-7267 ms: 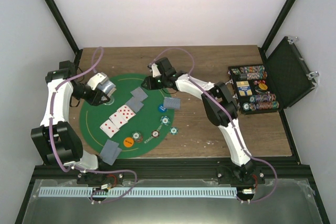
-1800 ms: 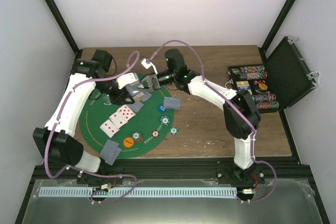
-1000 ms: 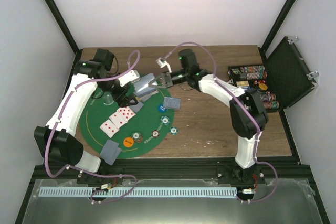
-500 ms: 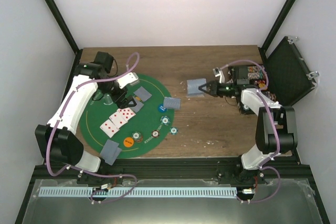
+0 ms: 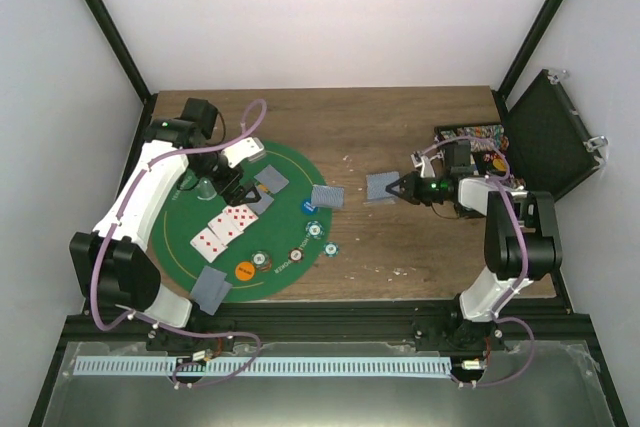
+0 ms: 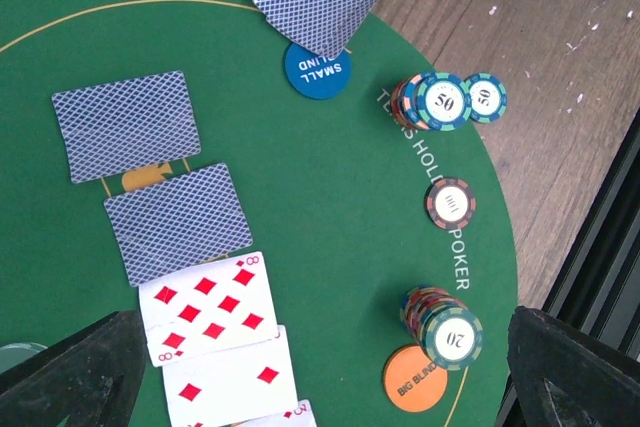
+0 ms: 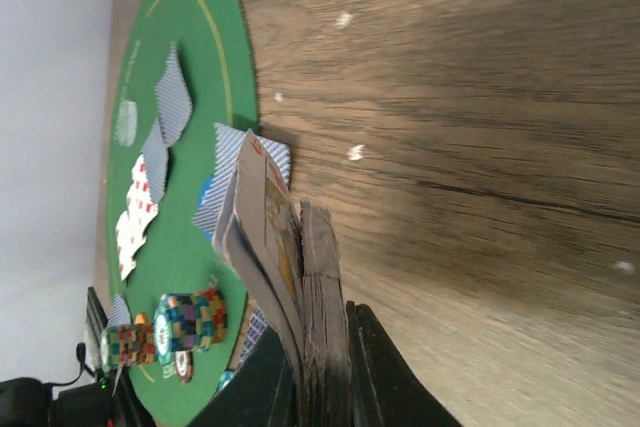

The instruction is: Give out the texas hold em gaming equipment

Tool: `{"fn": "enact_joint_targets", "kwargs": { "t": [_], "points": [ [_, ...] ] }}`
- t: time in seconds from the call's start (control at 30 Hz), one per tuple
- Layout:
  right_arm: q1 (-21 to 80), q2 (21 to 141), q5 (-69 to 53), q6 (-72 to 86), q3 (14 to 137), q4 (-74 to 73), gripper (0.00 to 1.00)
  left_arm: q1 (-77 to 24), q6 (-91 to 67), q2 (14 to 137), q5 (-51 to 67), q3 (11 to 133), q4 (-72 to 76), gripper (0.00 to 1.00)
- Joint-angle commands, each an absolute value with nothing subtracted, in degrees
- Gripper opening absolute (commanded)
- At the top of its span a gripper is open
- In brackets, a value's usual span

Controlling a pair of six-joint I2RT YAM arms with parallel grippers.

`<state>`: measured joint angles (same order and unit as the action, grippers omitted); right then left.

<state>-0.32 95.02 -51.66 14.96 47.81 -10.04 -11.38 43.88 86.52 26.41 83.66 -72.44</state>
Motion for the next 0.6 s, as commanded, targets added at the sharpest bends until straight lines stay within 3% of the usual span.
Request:
{"fn": "enact_joint_targets", "kwargs": {
  "t": [0.0,0.17,0.57],
  "points": [
    [-2.3,96.8,-48.7,13.9,47.5,-9.8,0.01,-11.1,44.3,86.1,26.2,84.1,-71.8,1.0],
    [-3.6,97.4,-47.2,14.2,46.2,-10.1,0.03,-11.1,44.6,86.0,25.9,83.5,-71.7,1.0],
    [-3.6,96.7,-41.1,15.3,42.2,-11.4,0.28,-11.0,45.5,84.8,25.3,83.5,-71.9,0.99]
  ]
}}
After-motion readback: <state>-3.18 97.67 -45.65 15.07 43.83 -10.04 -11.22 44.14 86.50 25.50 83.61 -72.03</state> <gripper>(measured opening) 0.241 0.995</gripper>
